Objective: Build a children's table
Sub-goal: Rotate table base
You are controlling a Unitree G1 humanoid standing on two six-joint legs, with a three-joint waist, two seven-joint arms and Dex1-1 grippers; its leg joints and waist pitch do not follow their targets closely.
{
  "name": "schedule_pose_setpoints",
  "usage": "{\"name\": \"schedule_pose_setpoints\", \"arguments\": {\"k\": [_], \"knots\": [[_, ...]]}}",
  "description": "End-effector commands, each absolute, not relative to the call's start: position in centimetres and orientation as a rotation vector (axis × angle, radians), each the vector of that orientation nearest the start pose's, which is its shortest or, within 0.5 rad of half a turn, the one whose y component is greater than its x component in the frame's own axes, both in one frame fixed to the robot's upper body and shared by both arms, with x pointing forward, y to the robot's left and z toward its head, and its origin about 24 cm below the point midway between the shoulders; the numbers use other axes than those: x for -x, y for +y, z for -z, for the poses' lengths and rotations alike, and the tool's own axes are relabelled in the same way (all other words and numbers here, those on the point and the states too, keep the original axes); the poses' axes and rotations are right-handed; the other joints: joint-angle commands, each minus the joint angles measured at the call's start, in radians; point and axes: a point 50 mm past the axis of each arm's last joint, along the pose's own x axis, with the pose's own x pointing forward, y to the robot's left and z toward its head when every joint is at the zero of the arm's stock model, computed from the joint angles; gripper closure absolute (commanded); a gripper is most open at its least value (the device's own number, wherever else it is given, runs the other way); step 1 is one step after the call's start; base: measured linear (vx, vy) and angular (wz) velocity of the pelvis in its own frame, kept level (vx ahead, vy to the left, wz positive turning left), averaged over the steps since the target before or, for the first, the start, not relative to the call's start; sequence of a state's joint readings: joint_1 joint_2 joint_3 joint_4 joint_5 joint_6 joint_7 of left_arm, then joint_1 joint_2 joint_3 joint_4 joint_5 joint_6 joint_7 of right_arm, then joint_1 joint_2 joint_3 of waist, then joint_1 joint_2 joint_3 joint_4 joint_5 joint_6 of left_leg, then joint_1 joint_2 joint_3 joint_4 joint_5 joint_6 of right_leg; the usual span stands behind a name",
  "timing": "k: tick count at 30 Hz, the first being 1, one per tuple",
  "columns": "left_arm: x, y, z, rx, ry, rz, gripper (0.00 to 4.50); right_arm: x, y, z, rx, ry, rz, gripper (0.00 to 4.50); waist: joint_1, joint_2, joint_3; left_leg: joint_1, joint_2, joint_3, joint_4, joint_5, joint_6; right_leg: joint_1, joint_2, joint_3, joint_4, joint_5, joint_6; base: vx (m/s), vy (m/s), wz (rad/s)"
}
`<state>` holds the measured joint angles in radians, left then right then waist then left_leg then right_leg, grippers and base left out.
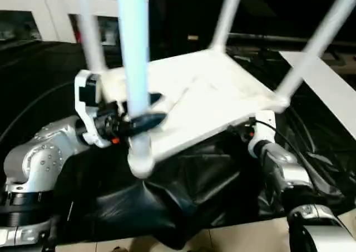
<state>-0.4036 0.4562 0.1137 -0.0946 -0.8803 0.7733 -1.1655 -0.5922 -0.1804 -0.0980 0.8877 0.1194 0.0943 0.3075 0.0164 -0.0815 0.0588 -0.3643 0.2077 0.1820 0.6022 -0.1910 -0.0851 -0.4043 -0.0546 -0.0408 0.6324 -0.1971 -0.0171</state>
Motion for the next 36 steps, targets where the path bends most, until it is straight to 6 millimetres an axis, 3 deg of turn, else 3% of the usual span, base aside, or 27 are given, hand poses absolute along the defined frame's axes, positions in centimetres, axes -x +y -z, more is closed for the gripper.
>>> {"name": "schedule_pose_setpoints", "arguments": {"k": [1,3,7,13,18,21,22,27,33,36], "knots": [[-25.5,14.0,-16.7,0.479,0.036,1.599,0.08,-35.3,-15.8,-2.5,-0.026,0.329,-0.312,0.54,0.008,0.014,-0.068,0.009,0.016,0.002,-0.065,-0.127,-0.027,0.058,-0.059,0.042,-0.058,-0.071,-0.214,0.000,0.000,0.00],[-25.4,13.6,-16.7,0.491,0.035,1.613,0.08,-35.3,-15.7,-2.5,-0.024,0.331,-0.316,0.54,0.007,0.017,-0.068,0.010,0.016,0.002,-0.064,-0.125,-0.028,0.057,-0.060,0.042,-0.057,-0.071,-0.215,0.000,0.000,0.00],[-25.3,11.8,-16.5,0.498,0.056,1.654,0.08,-35.6,-15.1,-2.7,-0.001,0.323,-0.358,0.54,0.010,0.008,-0.069,0.006,0.015,0.004,-0.062,-0.094,-0.010,0.060,-0.059,0.043,-0.055,-0.043,-0.207,0.000,0.000,0.00],[-25.8,10.2,-16.1,0.486,0.071,1.666,0.08,-35.7,-13.9,-2.8,0.010,0.323,-0.427,0.54,0.013,0.007,-0.068,0.007,0.016,0.004,-0.062,-0.101,-0.010,0.059,-0.060,0.043,-0.058,-0.071,-0.195,0.000,0.000,0.00],[-26.4,8.1,-15.9,0.472,0.061,1.675,0.08,-35.5,-11.9,-2.8,0.009,0.336,-0.576,0.54,0.015,0.004,-0.070,0.006,0.017,0.004,-0.061,-0.097,-0.001,0.060,-0.061,0.043,-0.060,-0.068,-0.196,0.000,0.000,0.00],[-26.4,6.4,-16.1,0.498,0.030,1.682,0.08,-35.2,-10.7,-2.5,0.024,0.343,-0.642,0.54,0.015,-0.006,-0.071,0.004,0.018,0.003,-0.060,-0.088,0.004,0.062,-0.064,0.043,-0.060,-0.065,-0.199,0.000,0.000,0.00],[-26.4,6.4,-16.1,0.497,0.030,1.682,0.08,-35.2,-10.7,-2.5,0.024,0.343,-0.643,0.54,0.017,-0.003,-0.071,0.004,0.018,0.003,-0.060,-0.086,0.006,0.062,-0.065,0.043,-0.060,-0.067,-0.203,0.000,0.000,0.00],[-26.7,4.5,-15.8,0.484,0.009,1.658,0.08,-34.8,-9.0,-2.6,0.020,0.351,-0.766,0.54,0.017,-0.009,-0.070,0.007,0.021,0.002,-0.061,-0.091,0.017,0.059,-0.065,0.042,-0.061,-0.067,-0.208,0.000,0.000,0.00],[-27.6,3.6,-15.4,0.438,-0.008,1.576,0.08,-34.7,-8.3,-2.8,0.028,0.343,-0.820,0.54,0.017,-0.013,-0.070,0.006,0.023,0.000,-0.062,-0.097,0.018,0.059,-0.067,0.042,-0.063,-0.075,-0.214,0.000,0.000,0.00],[-28.1,3.5,-15.3,0.403,-0.013,1.534,0.08,-35.0,-8.7,-2.7,0.056,0.343,-0.786,0.54,0.021,-0.009,-0.072,0.009,0.024,0.000,-0.061,-0.087,0.021,0.058,-0.069,0.042,-0.060,-0.053,-0.219,0.000,0.000,0.00]]}}
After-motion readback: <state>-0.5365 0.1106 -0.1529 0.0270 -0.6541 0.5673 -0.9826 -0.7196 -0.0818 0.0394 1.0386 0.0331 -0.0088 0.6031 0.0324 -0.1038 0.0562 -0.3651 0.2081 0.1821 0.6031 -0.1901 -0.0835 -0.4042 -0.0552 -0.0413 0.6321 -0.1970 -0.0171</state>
